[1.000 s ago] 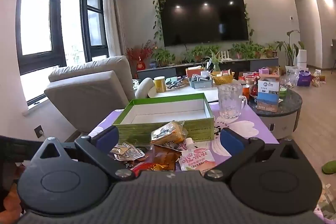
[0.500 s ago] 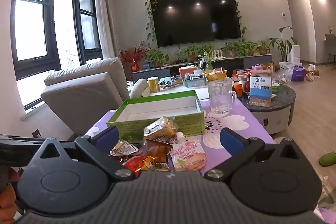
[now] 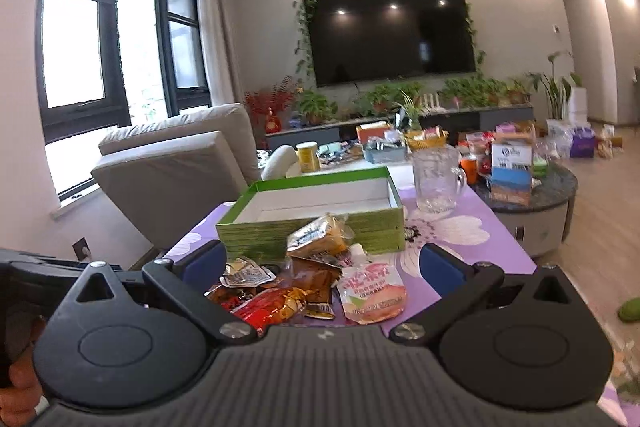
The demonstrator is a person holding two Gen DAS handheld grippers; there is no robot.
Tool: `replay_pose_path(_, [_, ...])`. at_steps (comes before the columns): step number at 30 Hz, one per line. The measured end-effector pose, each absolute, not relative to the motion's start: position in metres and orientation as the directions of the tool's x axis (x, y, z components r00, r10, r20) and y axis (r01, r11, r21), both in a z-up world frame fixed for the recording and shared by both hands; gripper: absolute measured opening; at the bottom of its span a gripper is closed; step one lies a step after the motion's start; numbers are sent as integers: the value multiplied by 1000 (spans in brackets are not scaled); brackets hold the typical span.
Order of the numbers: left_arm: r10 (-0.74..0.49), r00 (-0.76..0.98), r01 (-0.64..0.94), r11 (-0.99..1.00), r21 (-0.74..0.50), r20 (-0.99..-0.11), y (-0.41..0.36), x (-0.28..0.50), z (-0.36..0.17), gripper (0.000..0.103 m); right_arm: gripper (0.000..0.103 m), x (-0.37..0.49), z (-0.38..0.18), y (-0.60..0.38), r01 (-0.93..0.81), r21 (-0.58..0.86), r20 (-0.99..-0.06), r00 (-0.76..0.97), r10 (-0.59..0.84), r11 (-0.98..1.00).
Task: Organize snacks
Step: 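Move the left tool down toward the long tan stick snack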
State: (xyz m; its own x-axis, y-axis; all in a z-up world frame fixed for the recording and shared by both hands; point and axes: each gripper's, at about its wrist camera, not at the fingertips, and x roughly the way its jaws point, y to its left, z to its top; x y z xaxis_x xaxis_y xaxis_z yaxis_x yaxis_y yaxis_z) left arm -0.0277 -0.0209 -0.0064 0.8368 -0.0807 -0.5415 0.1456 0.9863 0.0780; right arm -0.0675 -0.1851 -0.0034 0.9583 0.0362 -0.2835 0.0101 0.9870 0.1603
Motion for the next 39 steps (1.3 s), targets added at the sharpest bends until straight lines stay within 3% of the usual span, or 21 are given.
replay_pose_path(39, [-54,804,109,992,57,-592,-9,-19,-20,36,48,-63,-18,-185,50,144,-335,942,2,988])
